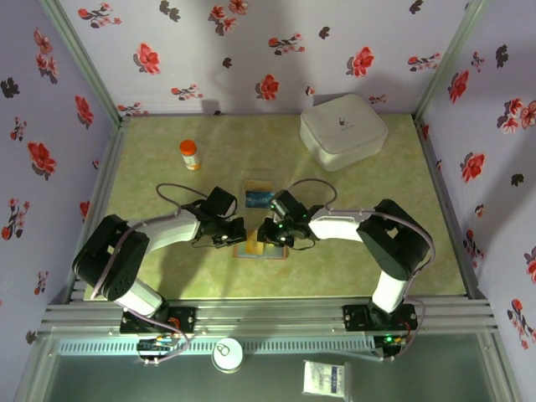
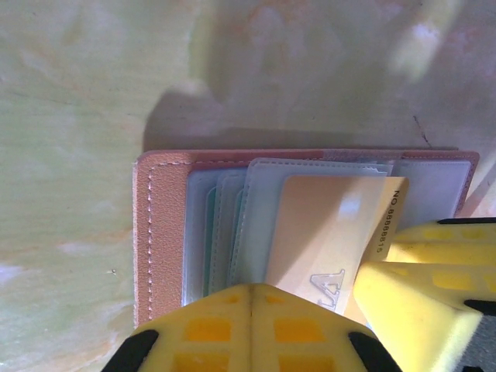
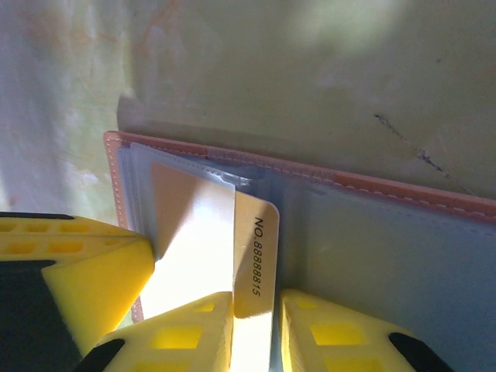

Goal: Take the credit cards out of the card holder

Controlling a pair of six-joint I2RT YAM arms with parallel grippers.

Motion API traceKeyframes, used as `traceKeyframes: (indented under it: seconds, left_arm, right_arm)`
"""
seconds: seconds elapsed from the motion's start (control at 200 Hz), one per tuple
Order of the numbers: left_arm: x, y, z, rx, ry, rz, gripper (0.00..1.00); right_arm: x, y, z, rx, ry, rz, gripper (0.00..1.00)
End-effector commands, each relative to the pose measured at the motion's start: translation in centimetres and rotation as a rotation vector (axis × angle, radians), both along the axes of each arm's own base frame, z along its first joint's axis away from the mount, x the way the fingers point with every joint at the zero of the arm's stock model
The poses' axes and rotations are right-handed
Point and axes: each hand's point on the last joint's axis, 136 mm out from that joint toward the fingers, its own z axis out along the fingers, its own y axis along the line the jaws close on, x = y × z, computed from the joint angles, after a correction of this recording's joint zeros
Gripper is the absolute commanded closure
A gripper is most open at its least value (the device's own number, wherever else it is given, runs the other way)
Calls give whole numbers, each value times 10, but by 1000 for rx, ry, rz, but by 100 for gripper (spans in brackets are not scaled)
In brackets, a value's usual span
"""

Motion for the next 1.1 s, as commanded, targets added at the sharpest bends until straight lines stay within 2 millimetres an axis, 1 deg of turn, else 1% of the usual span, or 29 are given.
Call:
traceKeyframes:
  seconds: [0.0, 0.205, 0.51, 0.65, 0.92, 1.095]
  left_arm:
    - [-9, 7, -10, 55, 37, -22, 100]
    - [-9, 7, -9, 55, 37, -22, 100]
    - [-9, 7, -8, 59, 40, -22, 100]
    - [-10, 8, -8, 61, 39, -22, 100]
    - [-10, 9, -7, 63, 40, -22, 100]
    - [-11, 9, -6, 60, 36, -20, 100]
  right_arm:
    - [3, 6, 13, 93, -5, -24, 79]
    - [6, 8, 17, 163, 2, -54, 83]
    - [7, 4, 20, 169, -12, -62, 88]
    - [7, -3, 17, 154, -11, -75, 90]
    - [2, -21, 14, 111, -8, -90, 90]
    - [0, -27, 20, 92, -22, -82, 90]
